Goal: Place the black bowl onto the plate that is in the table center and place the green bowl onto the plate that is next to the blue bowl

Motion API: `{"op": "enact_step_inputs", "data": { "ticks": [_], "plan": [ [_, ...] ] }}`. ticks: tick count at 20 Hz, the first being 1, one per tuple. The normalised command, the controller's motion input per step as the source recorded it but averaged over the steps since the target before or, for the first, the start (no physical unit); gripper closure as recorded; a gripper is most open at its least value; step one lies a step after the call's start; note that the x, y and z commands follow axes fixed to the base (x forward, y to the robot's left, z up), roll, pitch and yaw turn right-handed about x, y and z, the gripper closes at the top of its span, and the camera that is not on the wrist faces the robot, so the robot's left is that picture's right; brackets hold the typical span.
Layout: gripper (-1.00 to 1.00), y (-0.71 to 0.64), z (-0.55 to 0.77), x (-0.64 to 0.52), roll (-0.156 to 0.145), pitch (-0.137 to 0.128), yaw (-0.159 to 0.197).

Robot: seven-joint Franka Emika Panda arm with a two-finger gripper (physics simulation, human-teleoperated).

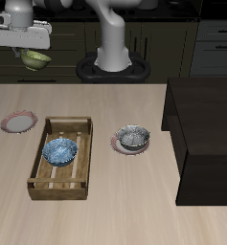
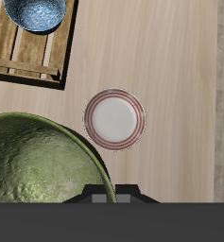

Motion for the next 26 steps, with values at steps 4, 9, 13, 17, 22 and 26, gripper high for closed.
{"op": "enact_step_inputs", "data": {
  "ticks": [4,9,13,17,22,26],
  "plan": [
    [1.0,-0.15,-0.02,0.17,-0.034,-0.015,-0.021],
    [1.0,-0.07,-0.15,0.25,-0.028,0.0,0.01],
    [1.0,-0.05,-0.29,0.22,-0.028,0.051,0.002],
    [1.0,-0.13,-0.3,0.23,-0.043,0.047,-0.002],
    [1.0,-0.13,-0.21,0.17,-0.04,0.028,-0.009],
    [1.0,-0.05,-0.2,0.09,-0.018,0.027,-0.005]
  ]
}}
